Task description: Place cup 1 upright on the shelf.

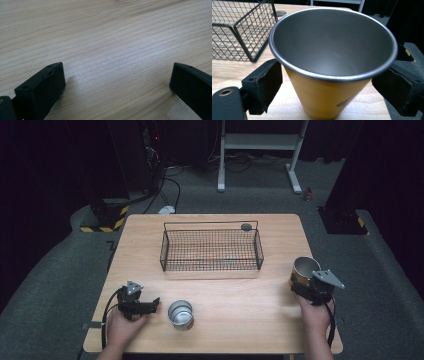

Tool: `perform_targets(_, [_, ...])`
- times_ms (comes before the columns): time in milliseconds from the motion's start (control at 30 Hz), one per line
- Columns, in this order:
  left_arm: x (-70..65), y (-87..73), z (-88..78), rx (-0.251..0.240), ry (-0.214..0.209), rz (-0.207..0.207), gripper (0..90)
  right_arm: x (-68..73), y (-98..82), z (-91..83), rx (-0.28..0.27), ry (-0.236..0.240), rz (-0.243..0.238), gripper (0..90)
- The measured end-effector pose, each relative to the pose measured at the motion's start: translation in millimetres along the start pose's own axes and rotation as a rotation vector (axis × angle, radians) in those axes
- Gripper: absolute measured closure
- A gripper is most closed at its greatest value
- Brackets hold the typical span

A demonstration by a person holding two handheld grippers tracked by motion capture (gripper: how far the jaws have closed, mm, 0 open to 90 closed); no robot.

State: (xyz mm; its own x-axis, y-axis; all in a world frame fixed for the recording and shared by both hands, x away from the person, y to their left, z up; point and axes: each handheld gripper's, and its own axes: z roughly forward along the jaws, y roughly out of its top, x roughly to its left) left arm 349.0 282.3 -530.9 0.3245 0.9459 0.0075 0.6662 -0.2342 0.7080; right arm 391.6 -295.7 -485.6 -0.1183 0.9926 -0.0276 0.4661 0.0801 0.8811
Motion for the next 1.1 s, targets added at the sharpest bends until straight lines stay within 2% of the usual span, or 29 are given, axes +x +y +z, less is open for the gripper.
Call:
perform_targets(633, [-0.3,-0.1,-0.2,0.000,0.001,-0.003,0.7,0.1,8.3,12.1,-0.015,0.013,0.027,11.3])
perform_targets(1100, [-0.1,-0.2,0.0,-0.003,0.006,-0.006,0.8,-0.8,8.6,14.8,-0.005,0.021,0.048,13.8])
